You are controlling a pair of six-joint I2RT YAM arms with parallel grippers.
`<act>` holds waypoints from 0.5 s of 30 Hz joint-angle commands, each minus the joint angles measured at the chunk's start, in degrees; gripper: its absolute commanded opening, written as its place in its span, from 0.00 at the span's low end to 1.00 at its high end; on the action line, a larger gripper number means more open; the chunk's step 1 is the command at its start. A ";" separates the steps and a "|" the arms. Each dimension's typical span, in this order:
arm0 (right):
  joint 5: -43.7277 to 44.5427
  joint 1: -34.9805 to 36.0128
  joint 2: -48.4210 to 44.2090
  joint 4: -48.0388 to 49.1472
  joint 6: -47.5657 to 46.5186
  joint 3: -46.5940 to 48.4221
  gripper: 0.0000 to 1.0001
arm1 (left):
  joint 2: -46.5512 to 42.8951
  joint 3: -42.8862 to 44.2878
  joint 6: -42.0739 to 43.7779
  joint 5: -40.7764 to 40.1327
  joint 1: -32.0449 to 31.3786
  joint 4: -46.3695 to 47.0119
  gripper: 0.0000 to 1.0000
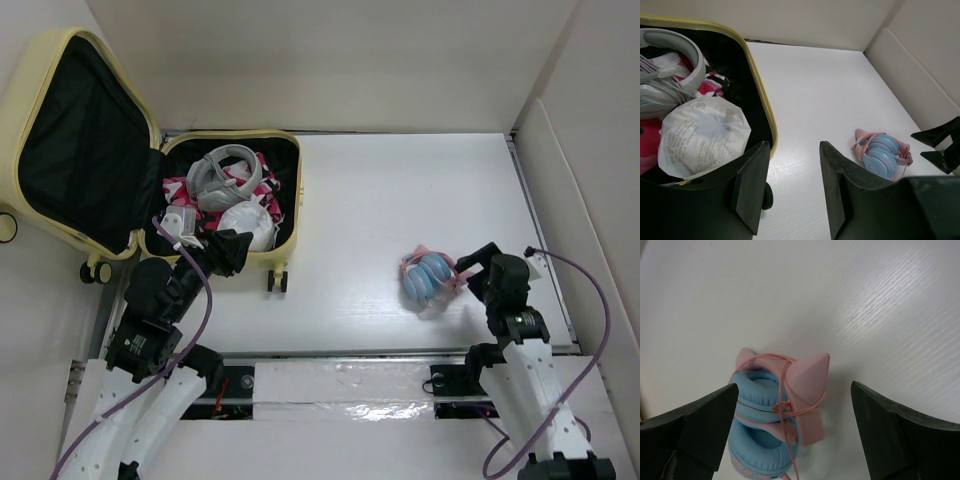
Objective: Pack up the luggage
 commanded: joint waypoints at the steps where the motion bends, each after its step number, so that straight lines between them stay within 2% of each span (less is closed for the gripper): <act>1: -10.89 -3.70 6.74 7.88 -2.81 -2.36 1.00 | -0.71 0.23 -0.22 0.15 -0.22 2.59 0.42; 5: -16.43 -4.33 8.87 17.81 -0.11 -7.37 1.00 | -0.36 0.23 -0.31 0.23 -0.22 2.59 0.42; 8: -20.48 -4.33 10.97 25.46 2.10 -10.63 0.92 | -0.10 0.14 -0.22 0.32 -0.22 2.59 0.42; 9: -21.18 -4.33 11.77 26.69 2.45 -10.98 0.75 | -0.01 0.14 -0.31 0.32 -0.22 2.68 0.42; 11: -21.36 -4.33 13.09 28.98 2.46 -10.81 0.64 | 0.08 0.14 -0.22 0.41 -0.22 2.68 0.42; 12: -21.45 -4.33 13.97 28.99 2.20 -10.63 0.49 | 0.25 0.14 -0.22 0.50 -0.22 2.68 0.42; 15: -21.36 -4.33 14.41 35.13 1.76 -11.07 0.25 | 0.34 0.14 -0.22 0.50 -0.22 2.77 0.42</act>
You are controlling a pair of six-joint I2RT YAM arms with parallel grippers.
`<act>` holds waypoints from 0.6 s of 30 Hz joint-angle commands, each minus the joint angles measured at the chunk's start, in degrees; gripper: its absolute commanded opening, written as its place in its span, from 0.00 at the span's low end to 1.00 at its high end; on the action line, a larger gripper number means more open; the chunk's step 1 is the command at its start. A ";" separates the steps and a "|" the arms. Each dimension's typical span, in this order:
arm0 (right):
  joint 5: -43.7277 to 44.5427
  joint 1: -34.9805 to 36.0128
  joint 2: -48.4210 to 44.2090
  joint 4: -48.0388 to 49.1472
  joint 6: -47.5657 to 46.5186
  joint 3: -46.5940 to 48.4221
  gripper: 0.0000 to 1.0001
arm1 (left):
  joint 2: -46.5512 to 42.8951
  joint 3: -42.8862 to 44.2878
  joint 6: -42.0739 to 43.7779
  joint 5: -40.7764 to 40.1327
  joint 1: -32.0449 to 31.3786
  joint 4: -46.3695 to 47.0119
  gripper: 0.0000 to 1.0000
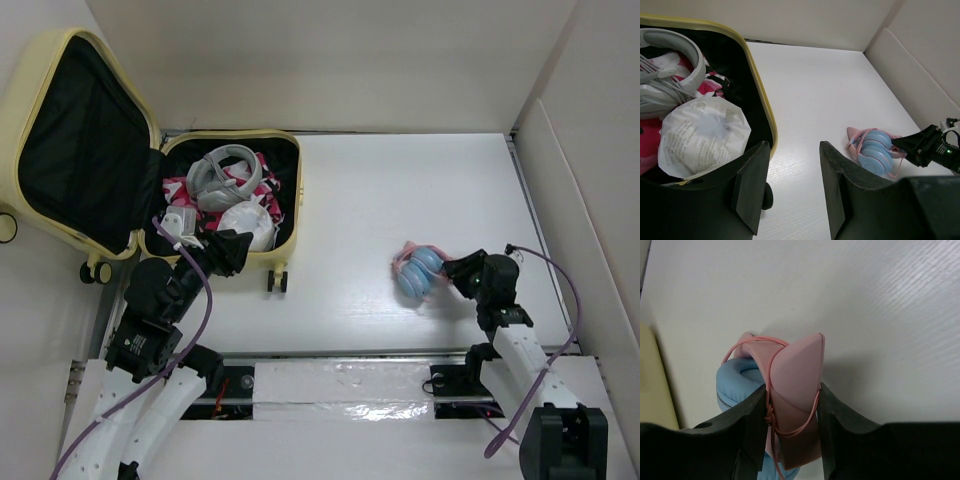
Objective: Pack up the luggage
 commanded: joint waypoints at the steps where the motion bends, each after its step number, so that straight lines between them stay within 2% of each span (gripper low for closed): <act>1: -2.54 -0.13 0.10 11.74 -0.47 -0.67 0.21 | 0.41 0.12 -0.11 0.43 -0.22 2.66 0.42; 3: -4.64 -0.13 -0.95 11.86 -1.35 0.99 0.16 | 0.50 0.12 -0.11 0.34 -0.22 2.57 0.42; 7: -7.81 0.39 -5.34 12.02 -3.73 5.65 0.14 | 0.76 0.12 -0.28 0.26 -0.22 2.66 0.42; 10: -10.36 3.63 -3.60 15.53 -3.82 11.71 0.13 | 0.93 0.38 -0.28 0.26 -0.22 2.57 0.42; 13: -8.44 14.52 6.13 19.40 -4.87 21.19 0.13 | 0.85 0.82 -0.37 -0.01 -0.22 2.39 0.42; 14: -7.39 20.99 12.51 19.85 -5.48 24.26 0.13 | 0.76 0.82 -0.46 -0.18 -0.22 2.39 0.42; 17: -3.87 29.38 22.83 25.11 -7.33 35.87 0.13 | 0.94 1.08 -0.46 -1.32 0.31 2.39 0.42; 18: -4.39 33.14 30.26 26.61 -7.68 39.11 0.13 | 0.94 1.17 -0.46 -1.85 0.31 2.31 0.42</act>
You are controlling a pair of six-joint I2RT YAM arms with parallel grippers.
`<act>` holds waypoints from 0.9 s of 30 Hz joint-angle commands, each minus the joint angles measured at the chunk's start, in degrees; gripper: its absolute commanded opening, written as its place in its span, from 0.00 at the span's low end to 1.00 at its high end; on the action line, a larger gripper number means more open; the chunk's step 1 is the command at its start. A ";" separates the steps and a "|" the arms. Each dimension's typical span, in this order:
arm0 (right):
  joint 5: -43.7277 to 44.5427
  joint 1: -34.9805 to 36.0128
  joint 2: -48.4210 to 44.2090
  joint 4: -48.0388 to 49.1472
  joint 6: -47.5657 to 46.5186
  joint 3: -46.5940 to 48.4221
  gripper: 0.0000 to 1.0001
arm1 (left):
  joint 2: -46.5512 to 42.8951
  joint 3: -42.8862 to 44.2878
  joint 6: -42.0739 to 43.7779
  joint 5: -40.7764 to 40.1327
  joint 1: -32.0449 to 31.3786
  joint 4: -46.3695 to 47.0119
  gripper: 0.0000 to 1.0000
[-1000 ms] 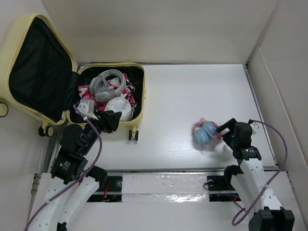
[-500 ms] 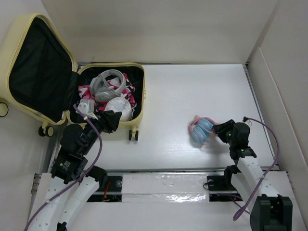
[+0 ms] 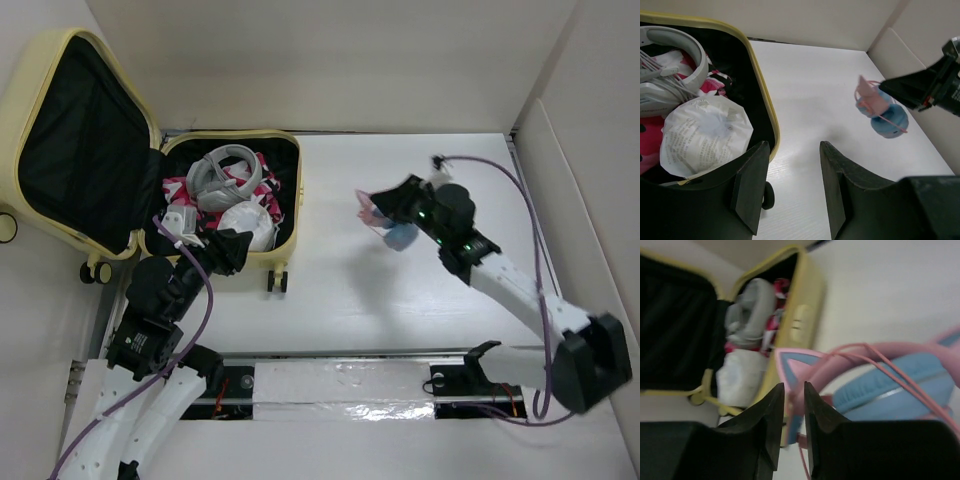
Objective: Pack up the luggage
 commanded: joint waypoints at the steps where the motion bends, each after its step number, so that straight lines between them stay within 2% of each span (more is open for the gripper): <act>1: -0.69 8.30 12.17 14.44 -1.93 12.20 0.12 | 0.35 1.17 -0.46 -1.44 0.98 2.22 0.42; 2: -1.22 9.53 15.60 14.46 -2.11 19.72 0.12 | 0.08 1.00 -0.46 -1.53 0.99 2.22 0.42; 3: -1.49 11.81 21.12 14.28 -2.63 23.10 0.11 | -0.09 1.00 -0.55 -2.05 0.99 2.22 0.42; 8: -1.57 17.36 33.46 14.46 -2.90 39.71 0.09 | -2.28 1.87 -1.25 -7.41 2.04 1.34 0.42; 9: -3.84 17.98 35.92 13.67 -2.73 47.32 0.09 | -2.99 1.96 -1.43 -9.16 2.04 1.43 0.42; 12: -5.27 19.39 43.23 9.02 -3.69 58.08 0.10 | -4.93 1.53 -1.60 -11.36 2.04 1.95 0.44; 14: -2.74 19.39 42.28 8.21 -4.31 55.94 0.13 | -5.28 0.91 -1.43 -11.46 2.04 1.60 0.45; 15: 0.41 19.39 41.05 8.39 -4.83 53.31 0.18 | -5.28 0.65 -1.43 -10.85 2.04 1.52 0.45; 17: 3.15 18.08 38.33 8.22 -5.62 43.56 0.20 | -5.19 0.56 -1.34 -9.71 2.04 2.13 0.45; 20: 10.62 17.46 32.35 4.53 -8.87 30.99 0.29 | -4.67 0.38 -1.08 -8.39 2.04 2.39 0.46; 23: 13.71 16.93 26.64 1.63 -12.65 20.11 0.55 | -4.14 -0.06 -0.99 -6.80 2.04 2.57 0.48; 24: 14.93 16.93 23.67 0.93 -13.44 17.54 0.69 | -3.79 -0.06 -0.90 -6.19 2.04 2.66 0.48; 27: 13.89 16.93 20.22 -1.27 -14.94 10.16 0.89 | -2.65 -0.14 -0.81 -4.70 2.04 2.92 0.48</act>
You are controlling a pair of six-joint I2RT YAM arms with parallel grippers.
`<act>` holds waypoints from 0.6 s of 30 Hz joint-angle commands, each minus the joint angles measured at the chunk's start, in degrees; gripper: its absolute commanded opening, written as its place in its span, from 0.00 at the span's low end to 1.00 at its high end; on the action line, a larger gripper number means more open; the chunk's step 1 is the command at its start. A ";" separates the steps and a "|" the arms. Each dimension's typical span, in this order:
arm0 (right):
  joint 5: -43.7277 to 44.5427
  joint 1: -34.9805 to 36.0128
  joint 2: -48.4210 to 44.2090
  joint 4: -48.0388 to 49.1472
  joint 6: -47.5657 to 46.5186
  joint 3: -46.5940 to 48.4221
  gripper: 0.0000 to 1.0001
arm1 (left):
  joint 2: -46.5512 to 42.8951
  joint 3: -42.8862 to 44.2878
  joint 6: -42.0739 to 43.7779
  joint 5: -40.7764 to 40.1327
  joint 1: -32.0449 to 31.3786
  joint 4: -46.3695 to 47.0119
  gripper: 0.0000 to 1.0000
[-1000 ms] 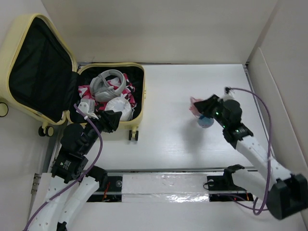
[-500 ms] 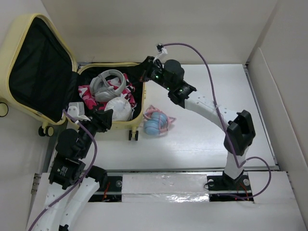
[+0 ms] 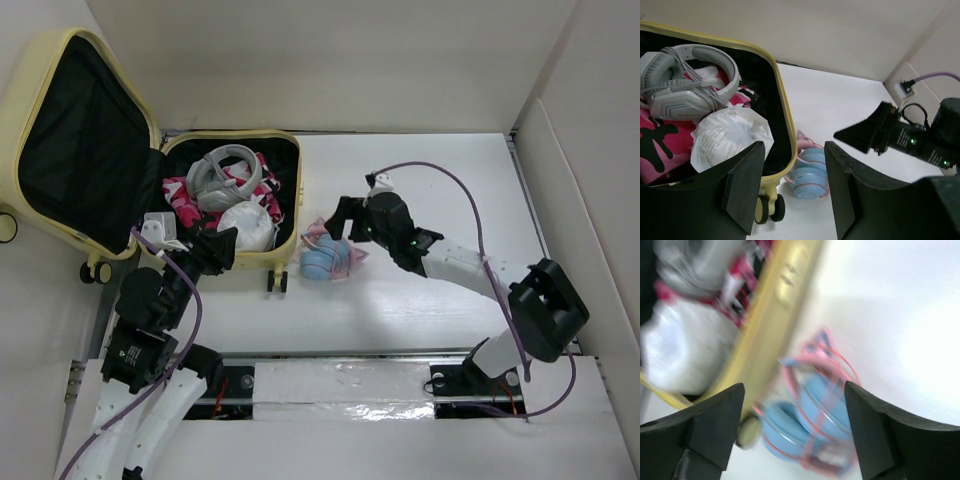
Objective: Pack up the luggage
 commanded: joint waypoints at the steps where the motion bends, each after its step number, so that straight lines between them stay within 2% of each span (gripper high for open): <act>1: 2.44 0.38 -5.88 -3.78 -4.36 -4.82 0.92 | 1.79 -0.12 0.24 2.67 0.16 3.47 0.49; 3: 3.13 0.38 -6.68 -7.04 -4.71 -7.27 1.00 | 2.75 -0.30 0.32 2.68 0.16 3.56 0.49; 8: 1.56 -0.58 -10.10 -4.24 -2.44 -15.28 0.99 | 4.25 -0.21 0.32 4.61 0.16 3.73 0.49; 11: -0.01 -1.20 -13.61 -0.83 1.86 -21.33 0.81 | 4.96 -0.12 0.41 4.61 0.16 3.64 0.49; 14: -0.99 -1.73 -14.25 2.08 2.05 -24.77 0.78 | 4.87 -0.30 0.32 5.13 0.16 3.99 0.49; 18: -4.24 -1.20 -9.34 4.62 2.23 -23.47 0.79 | 5.31 -0.21 0.32 5.31 0.16 3.91 0.49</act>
